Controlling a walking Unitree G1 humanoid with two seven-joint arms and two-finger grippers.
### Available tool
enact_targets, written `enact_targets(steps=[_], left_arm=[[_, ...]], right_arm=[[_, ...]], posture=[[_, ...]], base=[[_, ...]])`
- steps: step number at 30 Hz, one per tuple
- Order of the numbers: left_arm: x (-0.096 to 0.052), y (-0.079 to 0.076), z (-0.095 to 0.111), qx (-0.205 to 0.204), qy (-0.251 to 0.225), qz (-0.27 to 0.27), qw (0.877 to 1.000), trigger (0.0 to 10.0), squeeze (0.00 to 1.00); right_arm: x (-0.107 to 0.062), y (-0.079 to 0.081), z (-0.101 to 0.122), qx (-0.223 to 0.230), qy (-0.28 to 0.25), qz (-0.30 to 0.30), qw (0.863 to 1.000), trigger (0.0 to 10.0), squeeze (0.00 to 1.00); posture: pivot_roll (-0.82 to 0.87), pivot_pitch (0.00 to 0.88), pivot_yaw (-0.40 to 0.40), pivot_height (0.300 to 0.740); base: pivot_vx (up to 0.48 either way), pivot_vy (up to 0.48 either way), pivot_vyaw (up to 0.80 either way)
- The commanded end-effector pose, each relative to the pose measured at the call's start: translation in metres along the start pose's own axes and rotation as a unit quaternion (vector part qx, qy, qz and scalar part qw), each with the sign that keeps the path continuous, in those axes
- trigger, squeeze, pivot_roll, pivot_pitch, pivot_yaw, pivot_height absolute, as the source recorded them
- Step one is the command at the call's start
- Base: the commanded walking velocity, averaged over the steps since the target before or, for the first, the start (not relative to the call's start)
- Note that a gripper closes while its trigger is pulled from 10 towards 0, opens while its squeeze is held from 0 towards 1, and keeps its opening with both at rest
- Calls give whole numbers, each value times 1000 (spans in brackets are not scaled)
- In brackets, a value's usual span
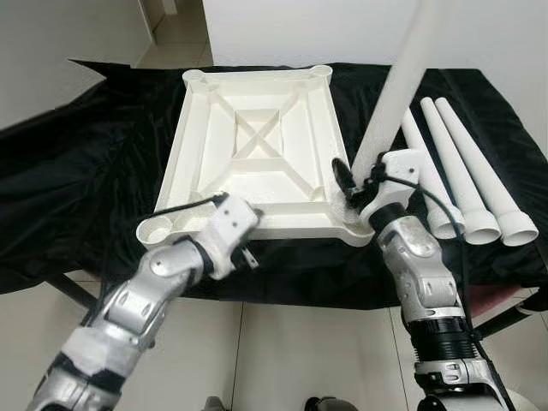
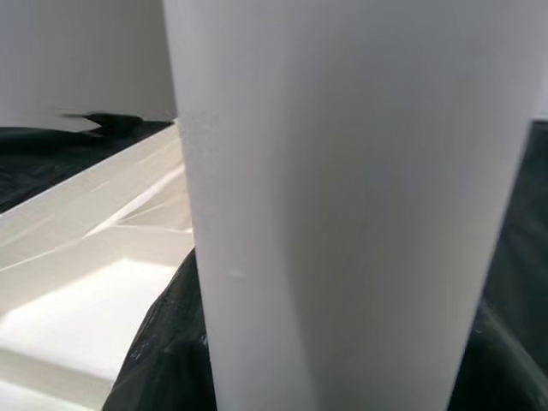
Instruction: Building children table
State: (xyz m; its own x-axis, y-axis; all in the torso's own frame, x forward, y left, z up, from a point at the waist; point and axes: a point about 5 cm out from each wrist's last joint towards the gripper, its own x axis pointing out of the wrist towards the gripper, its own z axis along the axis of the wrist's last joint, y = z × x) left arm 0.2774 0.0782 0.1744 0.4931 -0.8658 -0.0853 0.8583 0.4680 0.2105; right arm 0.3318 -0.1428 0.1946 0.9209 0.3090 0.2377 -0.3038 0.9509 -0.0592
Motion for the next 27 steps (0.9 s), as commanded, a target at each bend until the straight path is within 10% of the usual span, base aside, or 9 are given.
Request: enact_targets(steps=[1,12,27], left_arm=[[0,-2,2,-12,-3,-15,1000,10000,0],[6,17,22,-48,-70,143,986,10000,0],[-6,49,26,-88,-106,266,954,10000,0]], right_arm=[[2,4,-3,1,2,7,1000,10000,0],[-11,-12,24,31,-104,-88,990,10000,0],[-32,-7,22,-7,-79,-126,989,10000,0]], posture=[[-78,97,80,740],[-95,97,81,740],[-171,167,88,740]], base=[[0,0,0],[0,0,0],[0,0,0]])
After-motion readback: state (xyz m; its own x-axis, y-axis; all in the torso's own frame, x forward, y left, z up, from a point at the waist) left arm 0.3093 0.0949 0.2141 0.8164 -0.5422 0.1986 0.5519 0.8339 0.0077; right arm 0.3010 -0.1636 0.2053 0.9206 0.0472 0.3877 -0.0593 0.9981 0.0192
